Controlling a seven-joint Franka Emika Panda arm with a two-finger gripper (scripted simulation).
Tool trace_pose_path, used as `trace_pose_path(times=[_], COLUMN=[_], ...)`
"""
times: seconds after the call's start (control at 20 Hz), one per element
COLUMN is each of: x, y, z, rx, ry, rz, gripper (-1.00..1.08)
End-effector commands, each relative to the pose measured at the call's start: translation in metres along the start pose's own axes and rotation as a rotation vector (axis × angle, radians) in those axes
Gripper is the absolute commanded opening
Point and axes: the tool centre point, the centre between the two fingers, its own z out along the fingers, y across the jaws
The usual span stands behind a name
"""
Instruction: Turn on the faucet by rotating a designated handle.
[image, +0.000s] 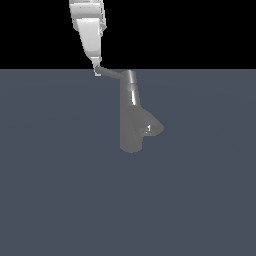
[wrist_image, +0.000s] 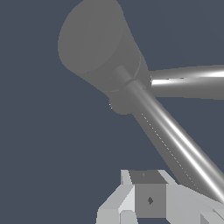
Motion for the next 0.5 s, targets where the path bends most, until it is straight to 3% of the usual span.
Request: trace_pose_path(times=[0.0,0.45], x=[-0.005,0.016], y=[0.007,0.022], z=[0.001,-0.007], rx=[-0.010,-0.003], ry=[-0.001,-0.001], rz=[-0.008,-0.007], gripper=[-1.00,-1.00])
